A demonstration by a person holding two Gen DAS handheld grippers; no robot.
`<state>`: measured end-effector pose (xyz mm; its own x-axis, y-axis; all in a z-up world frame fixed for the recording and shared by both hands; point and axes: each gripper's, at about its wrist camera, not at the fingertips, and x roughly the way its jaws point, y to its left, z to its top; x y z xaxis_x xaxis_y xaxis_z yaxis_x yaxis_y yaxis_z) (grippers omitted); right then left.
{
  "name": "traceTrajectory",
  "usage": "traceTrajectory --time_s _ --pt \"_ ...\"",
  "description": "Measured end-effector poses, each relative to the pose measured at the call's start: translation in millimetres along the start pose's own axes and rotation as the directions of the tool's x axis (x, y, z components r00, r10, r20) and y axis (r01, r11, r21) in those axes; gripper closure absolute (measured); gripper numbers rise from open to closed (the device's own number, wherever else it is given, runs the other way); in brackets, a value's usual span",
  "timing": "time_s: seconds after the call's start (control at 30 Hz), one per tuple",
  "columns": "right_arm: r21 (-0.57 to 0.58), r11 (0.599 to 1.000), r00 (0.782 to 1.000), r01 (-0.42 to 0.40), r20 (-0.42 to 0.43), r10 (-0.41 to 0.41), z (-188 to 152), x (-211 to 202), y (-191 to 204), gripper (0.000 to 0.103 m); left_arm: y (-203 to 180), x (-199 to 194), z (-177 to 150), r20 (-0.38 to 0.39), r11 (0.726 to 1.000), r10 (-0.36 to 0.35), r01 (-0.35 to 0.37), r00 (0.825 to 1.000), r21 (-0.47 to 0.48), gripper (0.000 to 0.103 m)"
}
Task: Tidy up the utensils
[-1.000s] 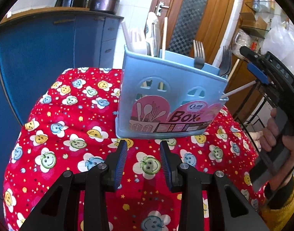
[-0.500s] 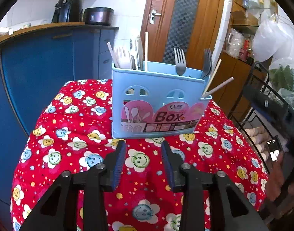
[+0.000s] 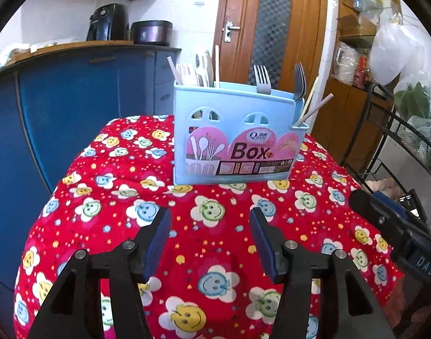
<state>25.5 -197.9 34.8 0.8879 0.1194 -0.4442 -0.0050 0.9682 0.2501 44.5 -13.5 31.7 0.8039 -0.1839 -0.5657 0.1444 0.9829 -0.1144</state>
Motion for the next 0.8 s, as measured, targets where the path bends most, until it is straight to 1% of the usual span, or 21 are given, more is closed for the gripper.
traceTrajectory --time_s 0.1,0.27,0.4,0.63,0.8 --pt "-0.024 1.0 1.0 0.009 -0.007 -0.01 -12 -1 2 0.017 0 -1 -9 0.015 1.0 0.019 -0.019 1.0 0.001 0.044" --pt "-0.074 0.997 1.0 0.028 -0.004 -0.028 -23 -3 9 0.017 0 -1 -17 0.017 0.999 0.035 -0.034 0.999 -0.006 0.044" --pt "-0.077 0.996 0.999 0.04 0.006 -0.039 -24 -4 10 0.016 0 0 -20 0.012 0.999 0.046 -0.046 0.999 -0.005 0.044" --pt "-0.071 0.996 0.998 0.06 -0.031 -0.063 -32 0 8 0.016 0 -1 -22 0.02 0.999 0.052 -0.052 0.998 0.0 0.044" --pt "-0.059 0.996 0.997 0.065 -0.032 -0.067 -33 1 6 0.016 -1 -2 -21 0.025 0.998 0.055 -0.055 0.998 0.003 0.044"
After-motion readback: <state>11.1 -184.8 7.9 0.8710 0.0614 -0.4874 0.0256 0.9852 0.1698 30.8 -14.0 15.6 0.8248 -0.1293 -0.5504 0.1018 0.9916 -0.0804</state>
